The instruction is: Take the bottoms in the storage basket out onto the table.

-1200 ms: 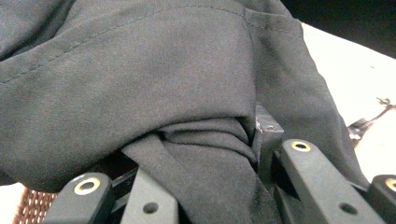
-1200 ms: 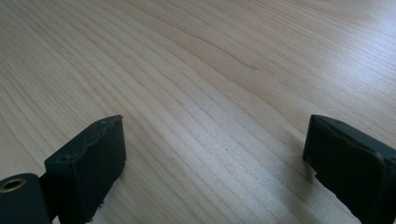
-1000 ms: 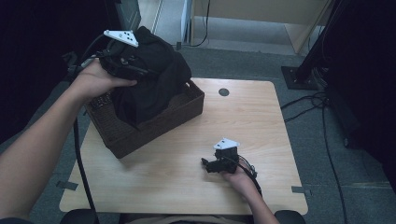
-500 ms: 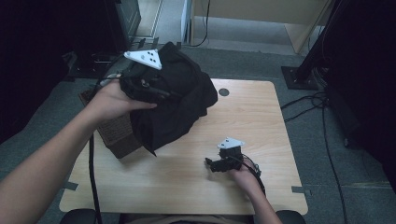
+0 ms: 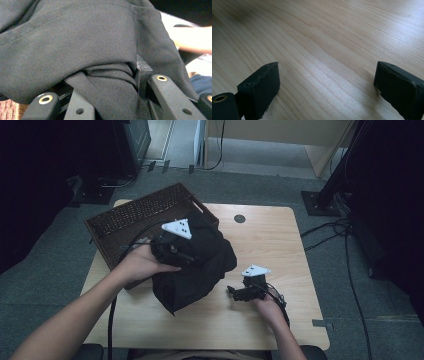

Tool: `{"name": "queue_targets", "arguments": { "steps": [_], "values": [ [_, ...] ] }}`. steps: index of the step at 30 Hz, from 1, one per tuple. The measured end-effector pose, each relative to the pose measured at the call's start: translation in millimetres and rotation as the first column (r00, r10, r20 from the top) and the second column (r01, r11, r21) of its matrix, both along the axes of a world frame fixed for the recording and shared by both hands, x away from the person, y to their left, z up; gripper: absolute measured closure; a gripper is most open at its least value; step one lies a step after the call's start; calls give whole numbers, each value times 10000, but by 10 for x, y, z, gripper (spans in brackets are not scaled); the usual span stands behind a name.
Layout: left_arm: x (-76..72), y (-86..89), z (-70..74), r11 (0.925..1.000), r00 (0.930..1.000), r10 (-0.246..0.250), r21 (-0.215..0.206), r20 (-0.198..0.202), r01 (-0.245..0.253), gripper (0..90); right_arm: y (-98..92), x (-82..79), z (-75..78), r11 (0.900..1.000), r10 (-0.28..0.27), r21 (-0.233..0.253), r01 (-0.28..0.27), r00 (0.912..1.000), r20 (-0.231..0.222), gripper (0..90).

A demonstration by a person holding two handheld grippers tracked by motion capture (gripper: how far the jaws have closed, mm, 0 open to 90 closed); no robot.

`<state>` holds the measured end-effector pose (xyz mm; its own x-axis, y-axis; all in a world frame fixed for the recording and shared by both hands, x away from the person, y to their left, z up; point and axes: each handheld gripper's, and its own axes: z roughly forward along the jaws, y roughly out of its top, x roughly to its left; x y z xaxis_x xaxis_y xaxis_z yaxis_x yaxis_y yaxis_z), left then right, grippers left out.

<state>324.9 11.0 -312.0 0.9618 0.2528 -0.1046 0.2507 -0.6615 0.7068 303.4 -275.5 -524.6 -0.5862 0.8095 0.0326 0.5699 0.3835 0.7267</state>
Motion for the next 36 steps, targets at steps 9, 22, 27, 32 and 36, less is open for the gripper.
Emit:
{"name": "queue_targets", "arguments": {
  "steps": [9,22,27,32,36],
  "values": [
    [39,-55,-761,9983,9980,468,380,-414,-453,686,-47,6,-1,9997,-227,95,228,9997,-33,64],
    [64,-110,-1277,9990,9952,423,186,-881,-408,647,-43,3,-2,9995,-295,-75,295,9996,22,63],
    [95,-103,-1266,9980,9876,623,56,-1444,-622,521,-43,2,-2,9995,-301,-71,301,9995,23,63],
    [110,-62,-1239,9976,9860,683,44,-1524,-684,404,-44,2,-2,9995,-298,-61,298,9996,16,63],
    [101,-29,-1162,9986,9937,529,27,-989,-529,344,-44,0,-2,9995,-320,-54,320,9995,4,63]
  ]
}}
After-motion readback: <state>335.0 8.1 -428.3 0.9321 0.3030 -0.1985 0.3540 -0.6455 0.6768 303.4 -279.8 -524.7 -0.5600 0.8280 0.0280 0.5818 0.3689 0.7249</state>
